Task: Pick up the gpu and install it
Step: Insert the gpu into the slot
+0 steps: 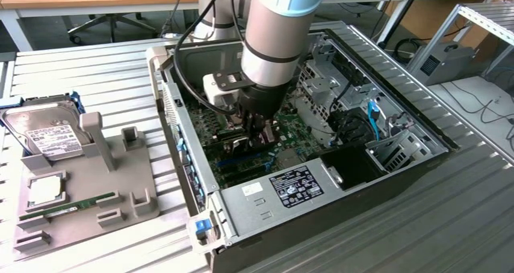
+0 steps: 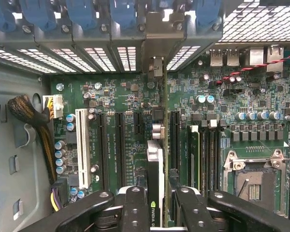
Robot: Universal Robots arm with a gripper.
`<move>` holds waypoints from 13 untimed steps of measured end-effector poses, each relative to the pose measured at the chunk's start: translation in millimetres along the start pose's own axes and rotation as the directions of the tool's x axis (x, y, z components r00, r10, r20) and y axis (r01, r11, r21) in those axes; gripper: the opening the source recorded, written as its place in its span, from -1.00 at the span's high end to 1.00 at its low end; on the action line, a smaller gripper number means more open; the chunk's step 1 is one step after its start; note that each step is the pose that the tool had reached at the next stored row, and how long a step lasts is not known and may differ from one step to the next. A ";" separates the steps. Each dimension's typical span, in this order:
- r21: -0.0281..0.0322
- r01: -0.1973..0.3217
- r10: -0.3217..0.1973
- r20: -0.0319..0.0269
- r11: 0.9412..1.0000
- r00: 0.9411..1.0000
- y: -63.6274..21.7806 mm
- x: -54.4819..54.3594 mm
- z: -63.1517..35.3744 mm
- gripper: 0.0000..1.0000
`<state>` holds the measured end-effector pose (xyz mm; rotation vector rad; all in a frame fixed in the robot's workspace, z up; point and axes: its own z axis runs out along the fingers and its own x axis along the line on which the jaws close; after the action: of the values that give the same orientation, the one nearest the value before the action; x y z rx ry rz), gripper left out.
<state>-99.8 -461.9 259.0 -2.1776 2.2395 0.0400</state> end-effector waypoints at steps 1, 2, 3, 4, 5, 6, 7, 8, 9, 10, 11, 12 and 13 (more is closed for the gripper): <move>0.000 0.000 0.000 0.000 1.000 1.000 0.3 0.0 0.0 0.47; 0.000 0.000 0.000 0.000 1.000 1.000 0.3 -0.1 0.0 0.47; 0.000 0.000 0.000 0.000 1.000 1.000 0.4 0.0 0.0 0.47; 0.000 0.000 0.000 0.000 1.000 1.000 0.4 0.0 0.0 0.47; 0.000 0.000 0.000 0.000 1.000 1.000 0.4 0.0 0.4 0.47; 0.000 0.000 0.000 0.000 1.000 1.000 0.4 0.0 0.8 0.47; 0.000 0.000 0.000 0.000 1.000 1.000 0.4 -0.1 1.6 0.47; 0.000 0.000 0.000 0.000 1.000 1.000 0.5 0.0 2.0 0.47; 0.000 0.000 0.000 0.000 1.000 1.000 0.5 0.0 1.9 0.47; 0.000 0.000 0.000 0.000 1.000 1.000 0.5 0.0 1.9 0.47; 0.000 0.000 0.000 0.000 1.000 1.000 0.5 0.0 1.8 0.47; 0.000 0.000 0.000 0.000 1.000 1.000 0.5 0.0 1.9 0.47; 0.000 0.000 0.000 0.000 1.000 1.000 0.5 0.0 1.9 0.47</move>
<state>-100.3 -461.9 257.1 -2.1774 2.2401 0.0395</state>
